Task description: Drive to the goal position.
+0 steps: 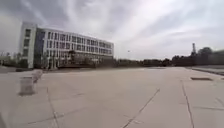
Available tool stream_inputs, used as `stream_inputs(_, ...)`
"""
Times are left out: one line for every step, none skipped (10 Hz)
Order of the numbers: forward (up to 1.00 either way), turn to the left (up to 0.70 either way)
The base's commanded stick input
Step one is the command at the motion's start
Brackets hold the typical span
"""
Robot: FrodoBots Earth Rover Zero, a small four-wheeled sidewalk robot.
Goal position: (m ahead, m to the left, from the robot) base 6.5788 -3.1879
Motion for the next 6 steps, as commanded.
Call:
stream_inputs(0.70, -0.35)
stream_inputs(0.70, -0.35)
stream_inputs(0.70, -0.35)
stream_inputs(0.70, -0.35)
stream_inputs(0.70, -0.35)
stream_inputs(0.70, -0.35)
